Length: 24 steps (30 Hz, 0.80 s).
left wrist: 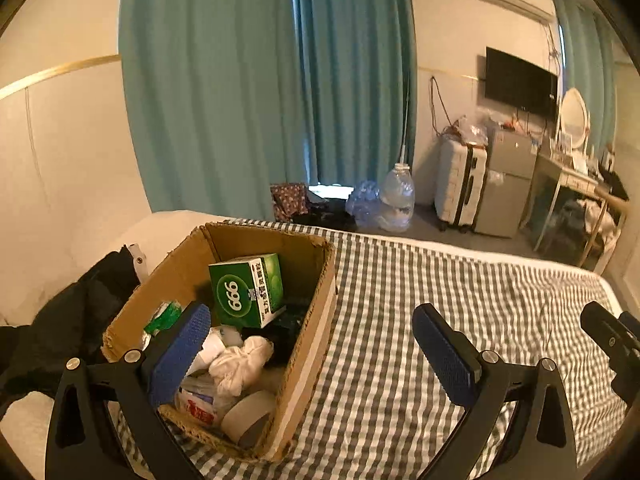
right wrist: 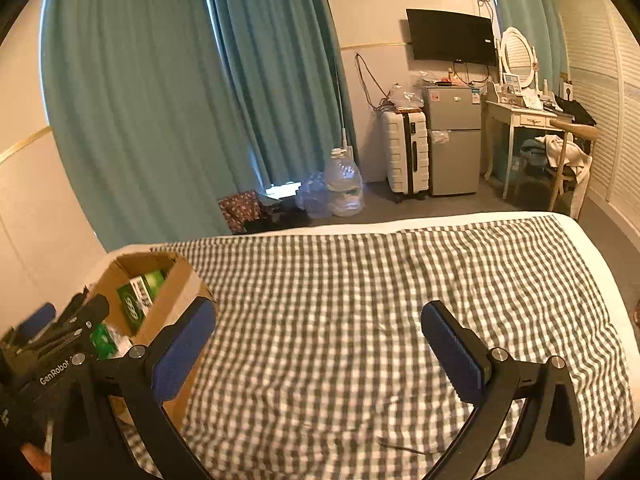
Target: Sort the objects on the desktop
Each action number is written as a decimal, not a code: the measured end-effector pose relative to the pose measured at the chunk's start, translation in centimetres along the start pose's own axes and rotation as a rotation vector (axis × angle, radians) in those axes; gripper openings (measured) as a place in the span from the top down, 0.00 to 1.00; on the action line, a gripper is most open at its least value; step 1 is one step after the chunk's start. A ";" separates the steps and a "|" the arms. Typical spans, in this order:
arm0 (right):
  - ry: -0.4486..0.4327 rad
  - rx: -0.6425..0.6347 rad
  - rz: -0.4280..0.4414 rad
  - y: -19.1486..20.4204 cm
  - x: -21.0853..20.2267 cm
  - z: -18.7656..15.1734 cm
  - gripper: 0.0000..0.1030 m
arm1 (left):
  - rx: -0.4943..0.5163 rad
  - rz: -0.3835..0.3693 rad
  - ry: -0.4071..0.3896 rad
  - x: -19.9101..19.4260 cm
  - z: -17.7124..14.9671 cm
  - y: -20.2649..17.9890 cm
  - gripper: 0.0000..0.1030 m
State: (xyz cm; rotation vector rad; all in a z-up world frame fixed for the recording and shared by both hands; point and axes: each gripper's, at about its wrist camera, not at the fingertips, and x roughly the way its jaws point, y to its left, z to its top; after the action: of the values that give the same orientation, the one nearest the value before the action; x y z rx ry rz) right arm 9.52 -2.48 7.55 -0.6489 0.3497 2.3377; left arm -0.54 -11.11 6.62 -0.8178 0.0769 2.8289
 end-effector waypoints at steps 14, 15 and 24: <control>0.047 -0.040 -0.045 -0.9 1.0 -2.5 0.00 | 0.031 -0.017 0.110 1.5 -1.9 -1.9 0.00; 0.050 -0.040 -0.047 -1.0 1.0 -2.6 0.00 | 0.022 -0.012 0.118 1.8 -1.9 -1.7 0.00; 0.057 -0.037 -0.066 -0.8 1.7 -2.7 0.00 | 0.038 0.011 0.143 2.6 -2.4 -2.1 0.00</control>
State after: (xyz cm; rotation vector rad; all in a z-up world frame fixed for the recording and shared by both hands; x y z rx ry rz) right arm 9.95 -2.10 4.28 -0.7354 0.3068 2.2708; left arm -1.03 -8.85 3.25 -1.0133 0.1563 2.7663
